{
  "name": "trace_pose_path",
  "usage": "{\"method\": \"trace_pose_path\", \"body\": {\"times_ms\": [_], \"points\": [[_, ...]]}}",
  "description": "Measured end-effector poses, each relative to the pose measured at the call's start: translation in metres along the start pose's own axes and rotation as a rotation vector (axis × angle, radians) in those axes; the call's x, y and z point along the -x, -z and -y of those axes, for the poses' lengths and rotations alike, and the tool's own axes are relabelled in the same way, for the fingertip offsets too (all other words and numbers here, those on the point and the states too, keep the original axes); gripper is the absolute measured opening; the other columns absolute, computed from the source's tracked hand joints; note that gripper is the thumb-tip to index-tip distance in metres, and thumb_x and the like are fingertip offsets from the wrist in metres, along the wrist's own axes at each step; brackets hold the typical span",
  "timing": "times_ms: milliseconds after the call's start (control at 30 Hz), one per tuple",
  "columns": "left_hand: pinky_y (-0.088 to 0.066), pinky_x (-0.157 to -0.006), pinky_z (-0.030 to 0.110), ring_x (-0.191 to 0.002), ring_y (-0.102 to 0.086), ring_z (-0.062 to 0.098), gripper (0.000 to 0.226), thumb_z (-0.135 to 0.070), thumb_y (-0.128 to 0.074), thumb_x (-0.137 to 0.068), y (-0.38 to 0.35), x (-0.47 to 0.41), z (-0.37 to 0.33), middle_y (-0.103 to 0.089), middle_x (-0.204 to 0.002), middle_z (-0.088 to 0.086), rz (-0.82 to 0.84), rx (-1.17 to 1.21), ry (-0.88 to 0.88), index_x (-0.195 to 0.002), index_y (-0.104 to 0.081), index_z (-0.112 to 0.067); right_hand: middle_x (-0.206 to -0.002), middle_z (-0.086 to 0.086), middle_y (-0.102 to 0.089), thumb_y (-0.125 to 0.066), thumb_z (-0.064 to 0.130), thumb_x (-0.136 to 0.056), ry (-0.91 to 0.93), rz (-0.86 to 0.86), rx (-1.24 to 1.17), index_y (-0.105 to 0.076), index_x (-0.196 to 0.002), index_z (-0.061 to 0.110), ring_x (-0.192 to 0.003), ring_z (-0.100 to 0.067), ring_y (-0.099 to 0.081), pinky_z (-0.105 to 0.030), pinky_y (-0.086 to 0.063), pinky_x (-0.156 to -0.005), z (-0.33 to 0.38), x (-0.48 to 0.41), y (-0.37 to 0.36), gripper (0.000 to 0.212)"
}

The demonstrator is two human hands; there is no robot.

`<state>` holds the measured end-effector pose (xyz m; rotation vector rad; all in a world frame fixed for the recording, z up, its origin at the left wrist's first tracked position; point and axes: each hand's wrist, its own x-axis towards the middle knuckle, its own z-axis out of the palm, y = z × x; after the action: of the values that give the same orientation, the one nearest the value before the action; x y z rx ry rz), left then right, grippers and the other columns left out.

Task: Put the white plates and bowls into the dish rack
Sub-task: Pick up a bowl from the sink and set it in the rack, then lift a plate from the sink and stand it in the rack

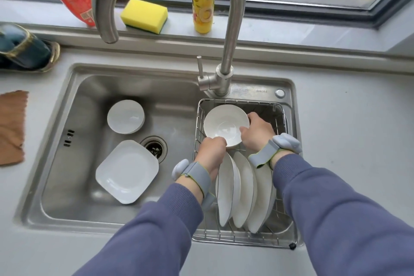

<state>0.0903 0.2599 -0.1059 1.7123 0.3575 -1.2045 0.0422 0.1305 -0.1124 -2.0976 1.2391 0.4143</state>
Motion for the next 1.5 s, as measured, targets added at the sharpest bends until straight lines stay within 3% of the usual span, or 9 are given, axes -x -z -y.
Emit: {"method": "trace_pose_path", "body": {"times_ms": [233,367,600,800,900,1000,1200,1400,1500], "points": [[-0.034,-0.057,0.024,-0.058,-0.039,0.018,0.058,-0.017,-0.047,-0.071,-0.001,-0.003,0.005,-0.051,-0.088,0.009,-0.011,0.016,-0.015,-0.125,-0.057,0.003,-0.120,-0.011,-0.068,-0.058,0.031,-0.094,0.044,-0.058,-0.009,-0.052,-0.133,0.023,-0.107,-0.036,-0.061,-0.032,-0.039,-0.076,-0.007,-0.003,-0.006,0.040],[-0.022,-0.050,0.025,-0.048,-0.027,0.016,0.006,-0.015,-0.052,-0.081,0.004,0.012,-0.005,-0.033,-0.061,0.001,0.067,0.011,0.011,-0.085,-0.050,-0.011,-0.125,-0.015,-0.063,-0.056,0.040,-0.095,-0.018,-0.125,0.036,-0.045,-0.137,0.016,-0.113,-0.039,-0.059,-0.036,-0.038,-0.078,-0.003,0.003,-0.001,0.050],[-0.044,-0.052,0.027,-0.061,-0.054,0.027,0.017,-0.014,-0.050,-0.094,0.083,0.049,-0.036,-0.064,-0.076,0.020,0.160,-0.120,-0.138,-0.089,-0.063,-0.004,-0.108,-0.008,-0.060,-0.053,0.024,-0.086,0.228,-0.293,-0.157,-0.051,-0.111,0.018,-0.105,-0.032,-0.055,-0.041,-0.045,-0.089,0.066,0.062,0.005,0.026],[-0.050,-0.058,0.034,-0.054,-0.054,0.026,0.017,-0.014,-0.051,-0.085,0.196,0.015,-0.021,-0.062,-0.069,0.015,-0.239,-0.276,-0.185,-0.079,-0.064,-0.006,-0.105,-0.002,-0.063,-0.049,0.026,-0.088,0.438,0.046,-0.106,-0.053,-0.107,0.022,-0.102,-0.026,-0.056,-0.040,-0.047,-0.088,0.132,0.097,-0.054,0.020],[-0.058,-0.077,0.042,-0.071,-0.067,0.035,0.029,-0.030,-0.052,-0.078,0.249,-0.008,0.004,-0.070,-0.072,0.018,-0.371,-0.534,-0.102,-0.064,-0.064,-0.007,-0.111,-0.004,-0.065,-0.048,0.030,-0.088,0.385,0.265,0.048,-0.054,-0.110,0.020,-0.105,-0.031,-0.058,-0.039,-0.048,-0.086,0.153,0.089,-0.096,0.025],[-0.049,-0.069,0.038,-0.073,-0.060,0.036,0.034,-0.029,-0.048,-0.080,0.281,-0.032,0.024,-0.063,-0.069,0.019,-0.425,-0.621,-0.103,-0.063,-0.062,-0.004,-0.114,-0.008,-0.065,-0.049,0.031,-0.089,0.294,0.375,0.128,-0.058,-0.112,0.017,-0.102,-0.033,-0.060,-0.035,-0.048,-0.082,0.160,0.074,-0.136,0.029],[-0.056,-0.091,0.046,-0.100,-0.064,0.043,0.052,-0.031,-0.047,-0.077,0.316,-0.084,0.072,-0.062,-0.117,0.021,-0.288,-0.772,0.013,-0.116,-0.064,-0.001,-0.108,-0.007,-0.066,-0.049,0.022,-0.089,0.140,0.489,0.203,-0.060,-0.113,0.014,-0.092,-0.031,-0.060,-0.031,-0.047,-0.076,0.140,0.049,-0.200,0.028],[-0.047,-0.104,0.048,-0.119,-0.055,0.048,0.053,-0.025,-0.048,-0.089,0.318,-0.085,0.078,-0.045,-0.141,0.024,-0.336,-0.860,0.136,-0.134,-0.049,0.002,-0.096,-0.009,-0.063,-0.046,0.023,-0.092,0.033,0.550,0.247,-0.058,-0.097,0.009,-0.084,-0.029,-0.058,-0.029,-0.042,-0.072,0.139,0.037,-0.233,0.019],[-0.042,-0.108,0.048,-0.126,-0.050,0.048,0.054,-0.024,-0.046,-0.092,0.316,-0.090,0.076,-0.037,-0.148,0.022,-0.319,-0.857,0.181,-0.139,-0.041,0.001,-0.107,-0.013,-0.067,-0.047,0.020,-0.094,0.015,0.564,0.210,-0.062,-0.115,0.005,-0.099,-0.031,-0.065,-0.032,-0.048,-0.082,0.145,0.034,-0.243,0.029]]}}
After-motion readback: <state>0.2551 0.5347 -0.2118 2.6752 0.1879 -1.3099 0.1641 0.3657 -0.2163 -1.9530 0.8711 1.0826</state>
